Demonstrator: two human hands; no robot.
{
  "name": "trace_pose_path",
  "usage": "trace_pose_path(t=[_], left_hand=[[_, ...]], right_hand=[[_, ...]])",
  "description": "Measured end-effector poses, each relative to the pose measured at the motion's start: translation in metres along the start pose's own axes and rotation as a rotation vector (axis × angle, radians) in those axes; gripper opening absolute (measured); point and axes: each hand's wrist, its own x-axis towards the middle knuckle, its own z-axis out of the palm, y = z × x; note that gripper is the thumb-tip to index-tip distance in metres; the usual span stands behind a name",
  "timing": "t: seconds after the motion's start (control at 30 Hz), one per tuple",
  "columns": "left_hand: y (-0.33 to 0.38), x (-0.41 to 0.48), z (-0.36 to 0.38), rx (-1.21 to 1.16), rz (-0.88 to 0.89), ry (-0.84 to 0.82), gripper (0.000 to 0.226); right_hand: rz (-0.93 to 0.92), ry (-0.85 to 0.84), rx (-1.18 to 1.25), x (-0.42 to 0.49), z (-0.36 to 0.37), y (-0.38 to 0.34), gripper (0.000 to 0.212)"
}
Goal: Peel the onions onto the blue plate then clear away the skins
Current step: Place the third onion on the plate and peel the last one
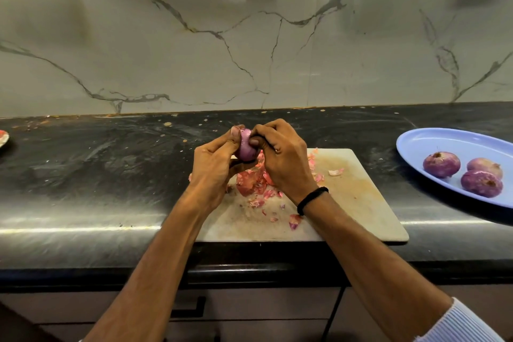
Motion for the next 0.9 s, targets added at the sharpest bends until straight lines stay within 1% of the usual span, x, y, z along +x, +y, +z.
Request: trace_pose_path(t=[0.1, 0.17, 0.23, 0.3, 0.37, 0.43, 0.5, 0.57, 0.6, 0.63, 0.73, 0.77, 0.83, 0.9], left_hand=[[0.000, 0.000, 0.000, 0.015, -0.015, 0.009, 0.031], [-0.001, 0.000, 0.001, 0.018, -0.030, 0.013, 0.031], [0.000, -0.001, 0.002, 0.016, -0.047, 0.013, 0.030], [0.000, -0.001, 0.002, 0.006, -0.072, 0.013, 0.032], [0.000, -0.001, 0.003, -0.010, -0.105, 0.020, 0.036], [0.001, -0.002, 0.005, -0.042, -0.131, 0.036, 0.036], [0.003, -0.002, 0.006, -0.110, -0.157, 0.069, 0.035], [0.006, -0.001, 0.006, -0.192, -0.164, 0.093, 0.035], [0.007, 0.000, 0.006, -0.211, -0.157, 0.096, 0.036], [0.007, 0.000, 0.006, -0.213, -0.148, 0.097, 0.037], [0.005, 0.002, 0.006, -0.173, -0.137, 0.104, 0.040], [0.004, 0.003, 0.005, -0.166, -0.135, 0.110, 0.042], [0.004, 0.005, 0.003, -0.161, -0.126, 0.125, 0.047], [0.003, 0.005, 0.001, -0.152, -0.115, 0.138, 0.050]], right_hand=[[-0.044, -0.036, -0.051, -0.001, -0.001, -0.001, 0.021], [-0.047, -0.068, -0.061, -0.001, -0.001, -0.004, 0.028], [-0.041, -0.099, -0.071, -0.001, 0.000, -0.005, 0.031], [-0.036, -0.133, -0.103, -0.001, 0.001, -0.006, 0.026], [0.005, -0.151, -0.095, -0.001, 0.001, -0.007, 0.016], [0.116, -0.141, -0.004, 0.000, -0.001, -0.011, 0.017], [0.293, -0.103, 0.114, 0.006, -0.005, -0.012, 0.020], [0.473, -0.066, 0.225, 0.010, -0.009, -0.009, 0.017], [0.538, -0.064, 0.284, 0.010, -0.011, -0.007, 0.016], [0.575, -0.077, 0.333, 0.011, -0.014, -0.006, 0.020], [0.611, -0.205, 0.462, 0.012, -0.020, -0.004, 0.052], [0.614, -0.257, 0.513, 0.013, -0.023, -0.005, 0.058], [0.605, -0.354, 0.602, 0.015, -0.028, -0.005, 0.063], [0.579, -0.457, 0.648, 0.017, -0.032, -0.005, 0.060]])
